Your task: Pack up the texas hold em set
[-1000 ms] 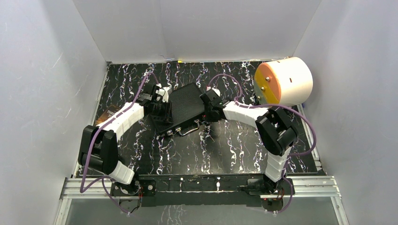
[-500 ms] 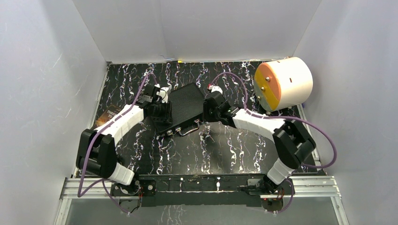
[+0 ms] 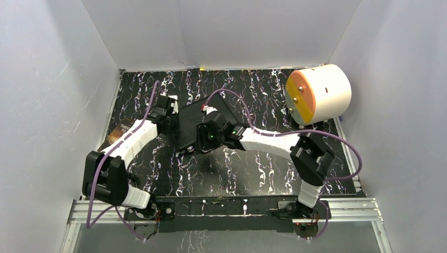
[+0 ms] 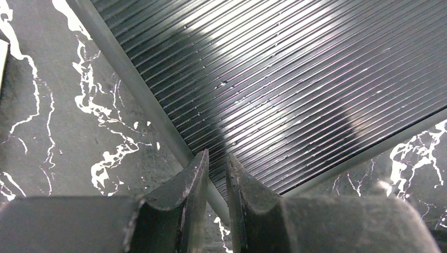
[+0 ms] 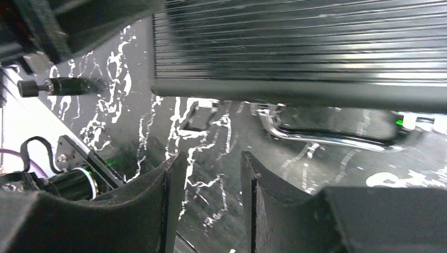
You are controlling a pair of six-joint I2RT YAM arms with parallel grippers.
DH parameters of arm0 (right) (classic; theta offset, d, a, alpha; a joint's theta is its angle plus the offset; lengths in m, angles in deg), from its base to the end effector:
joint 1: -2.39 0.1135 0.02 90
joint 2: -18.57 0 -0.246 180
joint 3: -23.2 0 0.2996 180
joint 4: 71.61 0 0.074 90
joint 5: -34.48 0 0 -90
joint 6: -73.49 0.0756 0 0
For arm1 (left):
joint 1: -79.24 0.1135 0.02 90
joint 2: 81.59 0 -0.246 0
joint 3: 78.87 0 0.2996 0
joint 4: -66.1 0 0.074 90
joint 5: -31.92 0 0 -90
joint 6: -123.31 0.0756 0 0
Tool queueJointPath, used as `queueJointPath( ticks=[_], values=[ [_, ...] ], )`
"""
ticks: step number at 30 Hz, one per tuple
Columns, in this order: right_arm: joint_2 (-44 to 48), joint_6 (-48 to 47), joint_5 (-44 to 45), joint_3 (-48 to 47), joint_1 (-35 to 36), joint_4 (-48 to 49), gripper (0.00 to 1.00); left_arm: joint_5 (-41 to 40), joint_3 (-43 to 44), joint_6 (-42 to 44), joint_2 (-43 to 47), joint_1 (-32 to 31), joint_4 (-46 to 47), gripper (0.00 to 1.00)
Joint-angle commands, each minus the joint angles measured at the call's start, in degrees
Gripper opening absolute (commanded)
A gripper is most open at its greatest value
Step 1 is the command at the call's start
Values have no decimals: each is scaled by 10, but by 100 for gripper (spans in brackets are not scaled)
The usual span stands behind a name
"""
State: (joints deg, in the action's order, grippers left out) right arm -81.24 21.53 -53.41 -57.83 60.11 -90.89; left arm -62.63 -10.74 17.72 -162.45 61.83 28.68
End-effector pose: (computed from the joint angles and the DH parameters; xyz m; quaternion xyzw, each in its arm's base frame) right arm 0.2498 0.3902 0.1673 -0.1457 0.8870 0.3137 0.3059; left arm 0.3538 -0.1046 0.1757 0.0014 0.9395 -0.0609 0.3371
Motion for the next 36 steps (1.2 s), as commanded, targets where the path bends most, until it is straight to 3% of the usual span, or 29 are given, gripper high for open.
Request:
queueJointPath(
  ticks=[1, 14, 23, 33, 36],
  values=[
    [-40, 26, -31, -53, 17, 14, 51, 11, 8, 5, -25, 0, -30, 17],
    [-86, 41, -31, -83, 25, -8, 30, 12, 14, 17, -61, 0, -59, 15],
    [-77, 34, -24, -85, 26, 18, 44, 16, 13, 21, -62, 0, -59, 15],
    [-110, 41, -23, -106, 27, 6, 47, 21, 13, 23, -67, 0, -60, 15],
    [-117, 43, -16, -111, 26, -7, 43, 21, 13, 24, -68, 0, -61, 15]
  ],
)
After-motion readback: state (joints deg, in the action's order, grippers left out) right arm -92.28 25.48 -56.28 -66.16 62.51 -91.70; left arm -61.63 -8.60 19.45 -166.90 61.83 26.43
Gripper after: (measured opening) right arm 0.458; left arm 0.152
